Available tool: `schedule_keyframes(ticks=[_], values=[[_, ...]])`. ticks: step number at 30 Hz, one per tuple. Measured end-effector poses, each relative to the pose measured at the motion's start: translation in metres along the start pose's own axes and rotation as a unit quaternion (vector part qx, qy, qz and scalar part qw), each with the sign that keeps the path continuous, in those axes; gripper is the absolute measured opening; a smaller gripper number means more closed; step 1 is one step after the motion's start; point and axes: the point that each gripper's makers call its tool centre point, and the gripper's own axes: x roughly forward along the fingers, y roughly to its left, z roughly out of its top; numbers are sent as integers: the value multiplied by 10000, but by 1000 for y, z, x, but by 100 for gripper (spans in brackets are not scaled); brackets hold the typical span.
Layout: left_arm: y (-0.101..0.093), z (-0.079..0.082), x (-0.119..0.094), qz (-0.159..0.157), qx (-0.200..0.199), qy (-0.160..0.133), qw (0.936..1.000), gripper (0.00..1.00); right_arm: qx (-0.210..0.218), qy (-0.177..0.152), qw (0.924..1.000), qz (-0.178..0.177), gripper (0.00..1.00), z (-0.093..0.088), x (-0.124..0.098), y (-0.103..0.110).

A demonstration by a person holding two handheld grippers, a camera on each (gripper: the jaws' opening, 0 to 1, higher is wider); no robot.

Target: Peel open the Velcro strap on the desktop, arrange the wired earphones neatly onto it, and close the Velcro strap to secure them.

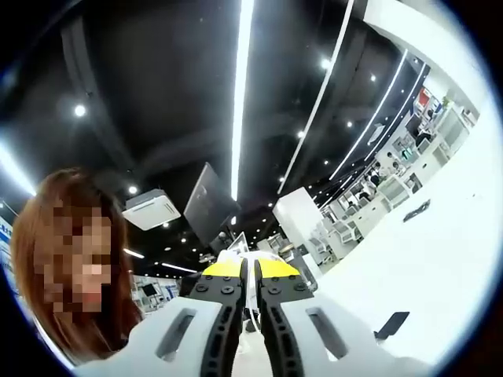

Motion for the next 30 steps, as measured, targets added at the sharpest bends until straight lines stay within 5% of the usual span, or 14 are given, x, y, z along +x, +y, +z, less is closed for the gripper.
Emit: schedule_keyframes(ticks=[11,17,22,30], values=[[41,-18,33,528,-92,496,9973,9,-443,317,9949,-851,6,-7,-9,-51],[54,-30,45,1106,432,920,9887,11,-532,547,9889,-1274,5,-13,-14,-70],[53,-34,52,1178,624,1037,9856,14,-643,821,9749,-1969,5,-20,-31,-96],[58,-35,53,1180,802,1098,9837,17,-483,1218,9569,-2590,5,-40,-57,-128]])
